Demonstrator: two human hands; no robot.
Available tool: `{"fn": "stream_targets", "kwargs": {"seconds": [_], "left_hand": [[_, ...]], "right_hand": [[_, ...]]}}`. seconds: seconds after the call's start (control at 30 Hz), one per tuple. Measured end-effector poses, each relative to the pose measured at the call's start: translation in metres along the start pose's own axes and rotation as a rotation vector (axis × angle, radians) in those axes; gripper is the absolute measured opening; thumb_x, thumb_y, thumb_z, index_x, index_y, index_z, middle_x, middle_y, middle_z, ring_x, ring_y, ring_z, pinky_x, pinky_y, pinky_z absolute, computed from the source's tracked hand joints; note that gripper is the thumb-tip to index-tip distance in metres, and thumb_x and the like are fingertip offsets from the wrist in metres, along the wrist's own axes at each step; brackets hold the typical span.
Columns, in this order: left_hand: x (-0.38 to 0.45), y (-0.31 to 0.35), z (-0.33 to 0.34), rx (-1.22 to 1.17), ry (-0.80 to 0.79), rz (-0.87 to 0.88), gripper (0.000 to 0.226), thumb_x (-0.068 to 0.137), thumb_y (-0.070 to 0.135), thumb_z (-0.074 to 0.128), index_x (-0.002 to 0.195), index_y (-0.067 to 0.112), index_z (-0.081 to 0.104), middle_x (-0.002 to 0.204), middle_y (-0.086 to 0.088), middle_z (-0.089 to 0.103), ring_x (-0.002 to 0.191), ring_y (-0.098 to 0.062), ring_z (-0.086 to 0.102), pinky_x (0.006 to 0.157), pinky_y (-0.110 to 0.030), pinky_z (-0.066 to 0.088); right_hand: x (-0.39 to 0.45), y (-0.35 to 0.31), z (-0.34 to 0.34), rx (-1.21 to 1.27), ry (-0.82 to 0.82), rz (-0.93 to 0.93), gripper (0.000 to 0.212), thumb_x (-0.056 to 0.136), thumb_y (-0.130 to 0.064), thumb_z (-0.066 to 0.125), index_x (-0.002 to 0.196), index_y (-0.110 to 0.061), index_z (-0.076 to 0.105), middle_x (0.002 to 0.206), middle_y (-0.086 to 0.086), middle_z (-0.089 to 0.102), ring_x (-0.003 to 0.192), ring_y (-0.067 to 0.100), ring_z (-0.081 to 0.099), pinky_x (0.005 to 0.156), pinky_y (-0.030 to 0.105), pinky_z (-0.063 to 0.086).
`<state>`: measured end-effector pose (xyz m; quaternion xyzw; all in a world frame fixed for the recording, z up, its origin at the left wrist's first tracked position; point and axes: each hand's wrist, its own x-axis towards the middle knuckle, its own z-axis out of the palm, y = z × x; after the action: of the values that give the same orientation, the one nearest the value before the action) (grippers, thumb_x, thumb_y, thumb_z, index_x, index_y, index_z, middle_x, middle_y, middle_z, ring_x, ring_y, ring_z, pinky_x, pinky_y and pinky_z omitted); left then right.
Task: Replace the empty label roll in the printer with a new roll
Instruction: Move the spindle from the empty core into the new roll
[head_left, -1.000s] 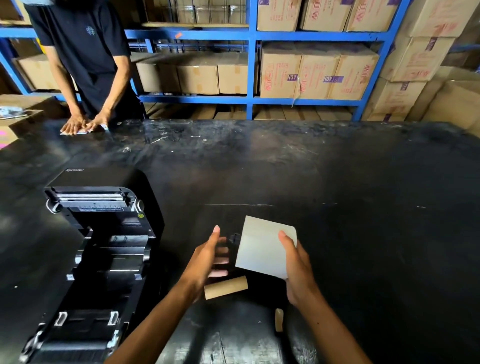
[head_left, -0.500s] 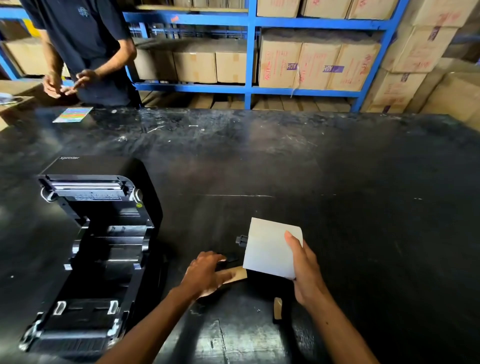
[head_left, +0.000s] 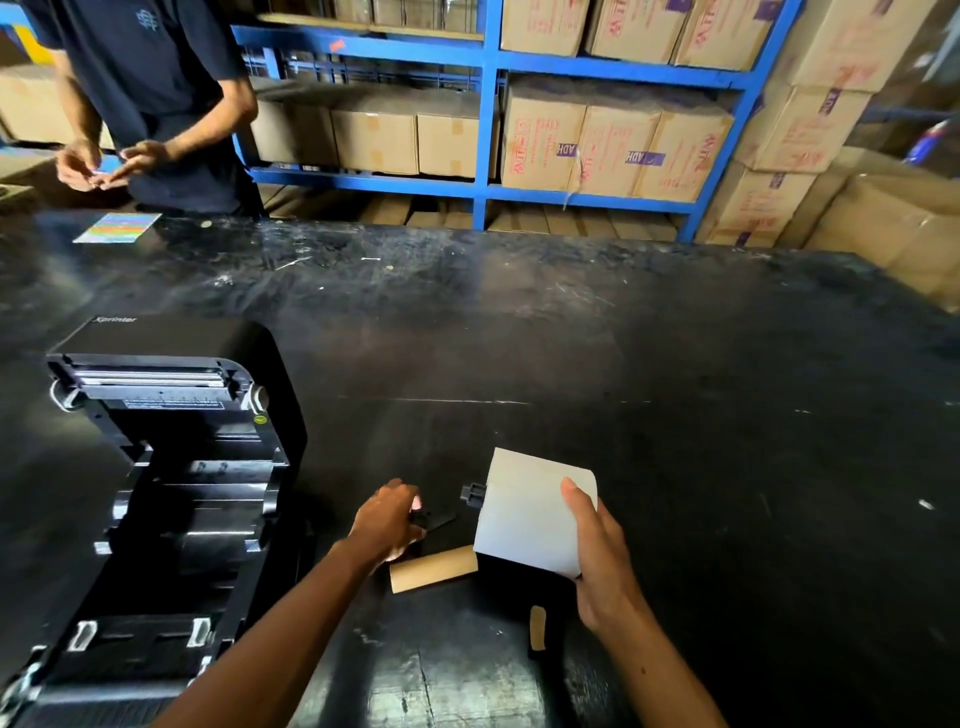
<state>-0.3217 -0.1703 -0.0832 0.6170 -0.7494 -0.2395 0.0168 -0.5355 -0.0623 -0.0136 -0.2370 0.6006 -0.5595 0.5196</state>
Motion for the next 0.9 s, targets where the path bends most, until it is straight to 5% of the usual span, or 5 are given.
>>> {"fn": "stream_targets", "kwargs": {"seconds": [0.2, 0.4, 0.63, 0.77, 0.9], "left_hand": [[-0.009, 0.008, -0.007, -0.534, 0.211, -0.177, 0.019, 0.076, 0.007, 0.074, 0.08, 0.01, 0.056, 0.086, -0.015, 0.07, 0.074, -0.024, 0.066, 0.071, -0.039, 0.055], [-0.049, 0.037, -0.012, -1.343, 0.237, -0.097, 0.016, 0.088, 0.0, 0.06, 0.099, 0.006, 0.07, 0.074, -0.006, 0.078, 0.067, -0.019, 0.073, 0.059, -0.025, 0.059], [-0.089, 0.048, -0.027, -1.519, 0.218, -0.022, 0.032, 0.097, 0.002, 0.042, 0.119, 0.007, 0.065, 0.111, -0.014, 0.072, 0.101, -0.023, 0.066, 0.095, -0.037, 0.049], [-0.103, 0.041, -0.034, -1.521, 0.306, 0.011, 0.03, 0.094, -0.002, 0.047, 0.117, 0.005, 0.066, 0.109, -0.003, 0.075, 0.101, -0.012, 0.069, 0.089, -0.022, 0.054], [-0.111, 0.025, -0.037, -1.542, 0.362, 0.043, 0.032, 0.091, -0.003, 0.052, 0.121, 0.004, 0.062, 0.119, -0.008, 0.07, 0.114, -0.016, 0.063, 0.102, -0.027, 0.047]], "right_hand": [[-0.004, -0.001, -0.002, 0.004, -0.001, -0.012, 0.028, 0.086, -0.041, 0.058, 0.109, -0.026, 0.065, 0.101, 0.006, 0.074, 0.092, 0.027, 0.069, 0.079, 0.041, 0.058], [-0.006, -0.001, 0.012, -0.007, -0.037, -0.026, 0.026, 0.086, -0.038, 0.06, 0.107, -0.024, 0.067, 0.098, 0.004, 0.076, 0.087, 0.022, 0.072, 0.067, 0.033, 0.057], [-0.013, -0.001, 0.033, -0.024, -0.095, -0.025, 0.021, 0.087, -0.037, 0.058, 0.104, -0.026, 0.067, 0.099, 0.006, 0.075, 0.091, 0.026, 0.07, 0.081, 0.042, 0.056], [-0.019, -0.004, 0.044, -0.033, -0.149, -0.05, 0.022, 0.087, -0.037, 0.059, 0.106, -0.028, 0.066, 0.098, 0.001, 0.075, 0.089, 0.022, 0.07, 0.078, 0.036, 0.056], [-0.025, -0.007, 0.054, 0.0, -0.199, 0.016, 0.022, 0.088, -0.037, 0.058, 0.105, -0.026, 0.066, 0.102, 0.005, 0.074, 0.096, 0.027, 0.069, 0.088, 0.044, 0.053]]}}
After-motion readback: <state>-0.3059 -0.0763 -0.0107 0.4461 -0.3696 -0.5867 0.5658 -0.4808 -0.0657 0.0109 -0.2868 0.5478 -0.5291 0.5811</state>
